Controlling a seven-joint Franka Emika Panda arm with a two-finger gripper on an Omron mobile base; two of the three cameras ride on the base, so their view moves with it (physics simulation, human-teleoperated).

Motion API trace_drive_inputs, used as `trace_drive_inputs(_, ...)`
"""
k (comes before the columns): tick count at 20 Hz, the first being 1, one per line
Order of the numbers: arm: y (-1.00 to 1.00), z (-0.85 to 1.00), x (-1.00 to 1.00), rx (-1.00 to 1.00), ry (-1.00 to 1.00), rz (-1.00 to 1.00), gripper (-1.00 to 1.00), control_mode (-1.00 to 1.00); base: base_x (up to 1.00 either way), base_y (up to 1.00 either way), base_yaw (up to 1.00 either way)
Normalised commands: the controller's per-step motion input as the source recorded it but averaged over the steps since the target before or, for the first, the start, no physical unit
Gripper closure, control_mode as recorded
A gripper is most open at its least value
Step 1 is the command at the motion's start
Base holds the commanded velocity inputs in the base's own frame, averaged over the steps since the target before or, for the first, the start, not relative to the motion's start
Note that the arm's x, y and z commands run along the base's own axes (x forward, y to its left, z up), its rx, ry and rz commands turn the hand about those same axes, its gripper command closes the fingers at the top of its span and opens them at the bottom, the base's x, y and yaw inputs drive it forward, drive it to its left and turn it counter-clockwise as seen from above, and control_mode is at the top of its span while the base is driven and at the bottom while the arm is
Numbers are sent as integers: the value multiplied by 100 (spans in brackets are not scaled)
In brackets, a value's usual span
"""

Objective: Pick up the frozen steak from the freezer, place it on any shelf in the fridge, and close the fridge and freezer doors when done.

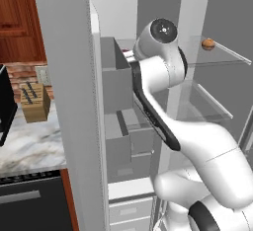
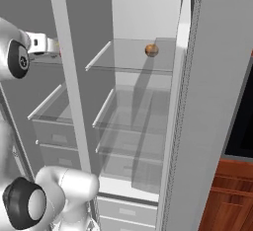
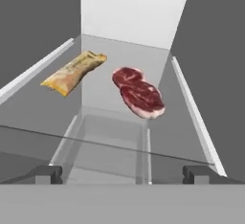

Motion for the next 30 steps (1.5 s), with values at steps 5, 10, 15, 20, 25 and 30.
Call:
trace_drive_inputs(5, 5, 4, 88, 0, 7, 0, -100, -100, 0, 0, 0)
trace_drive_inputs(10, -4, -2, 68, 0, 13, 0, -100, -100, 0, 0, 0)
trace_drive_inputs(15, -13, -12, 49, 0, 8, 0, -100, -100, 0, 0, 0)
trace_drive_inputs(20, -3, -22, 43, 0, 1, 0, -100, -100, 0, 0, 0)
trace_drive_inputs(25, 0, -29, 48, 0, 1, 0, -100, -100, 0, 0, 0)
trace_drive_inputs(30, 0, -57, 42, 0, 8, 0, -100, -100, 0, 0, 0)
